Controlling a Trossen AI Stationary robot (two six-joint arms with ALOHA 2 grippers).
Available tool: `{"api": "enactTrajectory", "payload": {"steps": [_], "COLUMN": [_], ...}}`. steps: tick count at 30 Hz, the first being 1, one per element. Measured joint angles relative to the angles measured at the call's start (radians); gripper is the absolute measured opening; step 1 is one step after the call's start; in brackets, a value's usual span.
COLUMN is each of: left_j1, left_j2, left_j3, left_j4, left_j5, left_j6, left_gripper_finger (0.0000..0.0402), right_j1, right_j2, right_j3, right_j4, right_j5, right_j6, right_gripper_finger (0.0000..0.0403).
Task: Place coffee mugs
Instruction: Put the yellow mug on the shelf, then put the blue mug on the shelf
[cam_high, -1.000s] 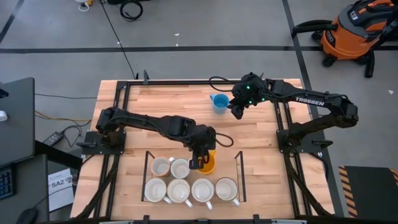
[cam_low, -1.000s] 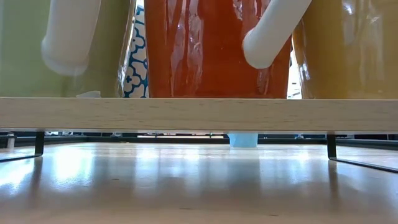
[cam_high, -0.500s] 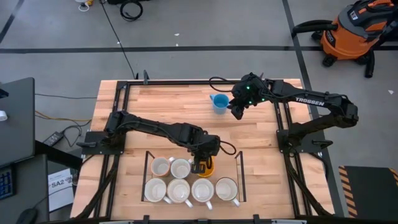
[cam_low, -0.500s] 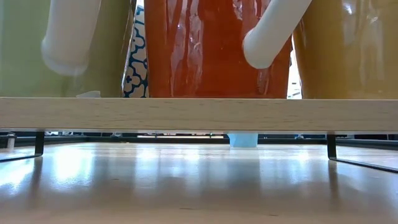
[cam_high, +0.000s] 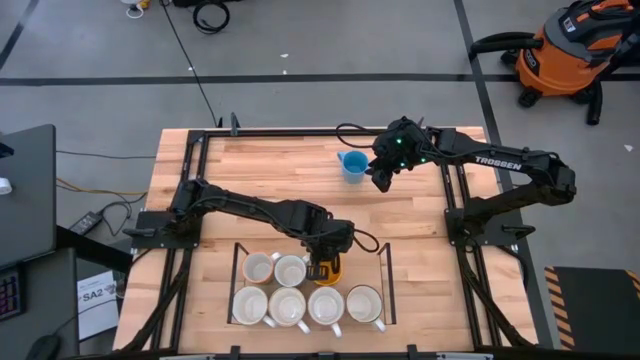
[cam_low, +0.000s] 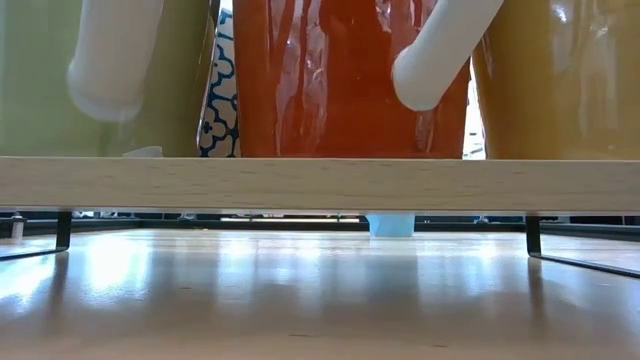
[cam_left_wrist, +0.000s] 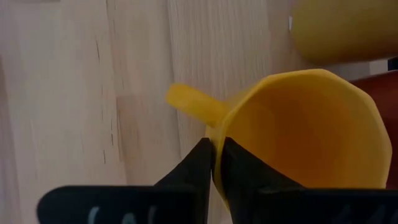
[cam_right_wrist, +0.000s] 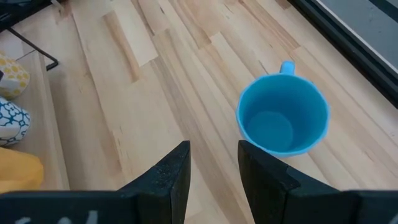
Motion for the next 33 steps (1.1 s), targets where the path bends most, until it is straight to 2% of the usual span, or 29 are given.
{"api": "enactTrajectory", "payload": {"steps": [14, 25, 33], "left_j1": [0.000, 0.000, 0.017], "left_j2": [0.001, 0.005, -0.007], "left_j3": [0.000, -0.002, -0.002], "left_j4": [0.000, 0.014, 0.020], "left_j5": [-0.001, -0.002, 0.017], "left_j6": [-0.001, -0.004, -0.054], "left_gripper_finger": [0.0046, 0.0155, 0.0166], "right_j1": [0.000, -0.003, -0.021], "right_j2": [0.000, 0.000, 0.000], "right_j3": [0.000, 0.000, 0.000], "right_j4": [0.001, 0.026, 0.093], "right_j5": [0.028, 0.173, 0.220], "right_j6": [0.000, 0.000, 0.000], "right_gripper_finger": [0.0139, 0.0139, 0.0139]}}
